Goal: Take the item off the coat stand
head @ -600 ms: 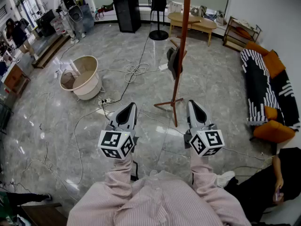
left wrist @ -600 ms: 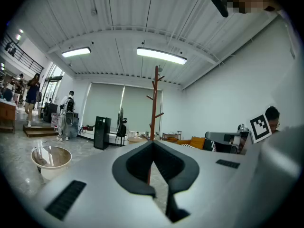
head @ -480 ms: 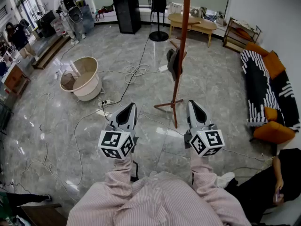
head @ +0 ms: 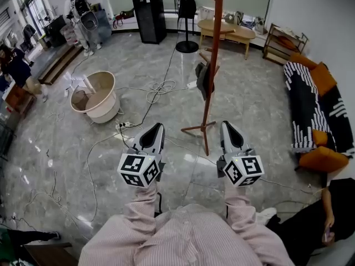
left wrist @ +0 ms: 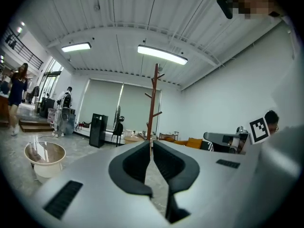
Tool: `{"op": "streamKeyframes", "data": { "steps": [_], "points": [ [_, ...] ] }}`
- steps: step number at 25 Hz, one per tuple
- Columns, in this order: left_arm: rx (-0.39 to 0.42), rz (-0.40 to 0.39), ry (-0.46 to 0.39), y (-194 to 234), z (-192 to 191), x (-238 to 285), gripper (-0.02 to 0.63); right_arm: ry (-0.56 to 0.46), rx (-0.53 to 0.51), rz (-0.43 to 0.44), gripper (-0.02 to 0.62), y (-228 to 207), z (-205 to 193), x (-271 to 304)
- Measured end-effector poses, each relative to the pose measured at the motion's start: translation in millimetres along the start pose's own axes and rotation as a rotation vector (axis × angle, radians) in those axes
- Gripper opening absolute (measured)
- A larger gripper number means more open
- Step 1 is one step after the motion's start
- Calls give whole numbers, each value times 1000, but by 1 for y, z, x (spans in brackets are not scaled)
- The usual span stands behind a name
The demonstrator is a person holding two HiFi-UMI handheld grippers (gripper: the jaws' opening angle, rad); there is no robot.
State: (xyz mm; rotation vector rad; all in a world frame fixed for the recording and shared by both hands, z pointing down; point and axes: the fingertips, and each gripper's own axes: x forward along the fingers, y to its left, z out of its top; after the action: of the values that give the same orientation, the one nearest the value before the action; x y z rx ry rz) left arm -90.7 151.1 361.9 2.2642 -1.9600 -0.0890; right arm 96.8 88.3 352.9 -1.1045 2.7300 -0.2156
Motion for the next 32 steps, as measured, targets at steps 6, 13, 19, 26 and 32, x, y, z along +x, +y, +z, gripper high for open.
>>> {"op": "streamKeyframes", "data": {
  "steps": [6,13,19,26,32],
  "points": [
    [1,-20,13,-10,-4,17,6,1,8,1,5,-12,-4,0],
    [-5,-43,32,-17,-16,33,83,24,10,22,5,-19,-21,-2],
    [-24,-51,51,-11,-20,55,121,49,21,22,5,-25,-29,10],
    [-38,-88,87,19,-28,107,154,59,28,-20,5,-47,-40,56],
    [-51,-131,119,54,-24,159,165,59,19,-36,5,-57,-44,112]
  ]
}}
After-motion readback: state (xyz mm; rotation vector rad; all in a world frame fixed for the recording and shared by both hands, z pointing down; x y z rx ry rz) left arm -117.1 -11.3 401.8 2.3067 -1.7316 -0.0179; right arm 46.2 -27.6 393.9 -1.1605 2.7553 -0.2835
